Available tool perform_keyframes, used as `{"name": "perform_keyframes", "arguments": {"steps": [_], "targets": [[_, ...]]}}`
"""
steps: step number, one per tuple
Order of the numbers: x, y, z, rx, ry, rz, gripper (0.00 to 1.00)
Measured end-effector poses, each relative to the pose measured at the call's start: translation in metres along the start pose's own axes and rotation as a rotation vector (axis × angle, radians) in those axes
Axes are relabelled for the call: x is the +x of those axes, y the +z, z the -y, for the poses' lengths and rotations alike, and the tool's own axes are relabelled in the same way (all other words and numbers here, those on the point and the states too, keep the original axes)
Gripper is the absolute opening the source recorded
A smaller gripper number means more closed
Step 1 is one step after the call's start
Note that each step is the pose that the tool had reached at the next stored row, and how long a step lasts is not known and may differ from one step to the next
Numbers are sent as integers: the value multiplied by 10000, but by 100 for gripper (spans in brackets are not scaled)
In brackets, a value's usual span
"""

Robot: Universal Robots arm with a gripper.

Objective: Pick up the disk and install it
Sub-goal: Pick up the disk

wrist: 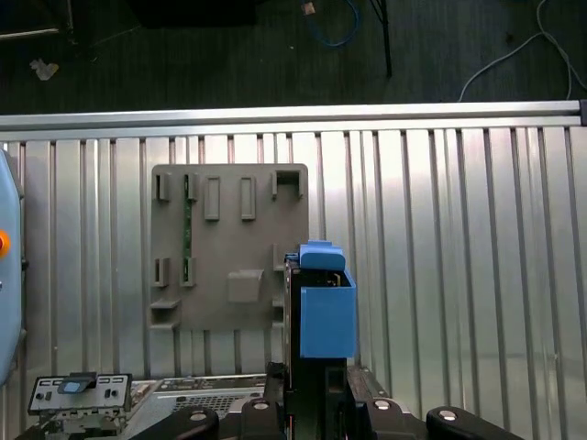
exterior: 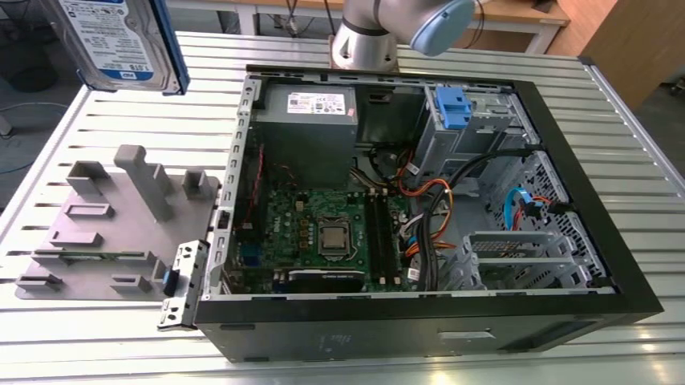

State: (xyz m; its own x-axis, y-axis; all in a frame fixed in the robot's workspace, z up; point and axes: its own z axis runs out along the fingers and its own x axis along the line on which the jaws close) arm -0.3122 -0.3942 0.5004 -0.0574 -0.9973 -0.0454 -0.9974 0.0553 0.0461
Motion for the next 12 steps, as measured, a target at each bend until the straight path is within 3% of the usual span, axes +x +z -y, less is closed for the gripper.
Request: {"name": "perform_keyframes", "arguments": {"steps": [12], "targets": [[-13,-9,224,0,0,0,35]]}}
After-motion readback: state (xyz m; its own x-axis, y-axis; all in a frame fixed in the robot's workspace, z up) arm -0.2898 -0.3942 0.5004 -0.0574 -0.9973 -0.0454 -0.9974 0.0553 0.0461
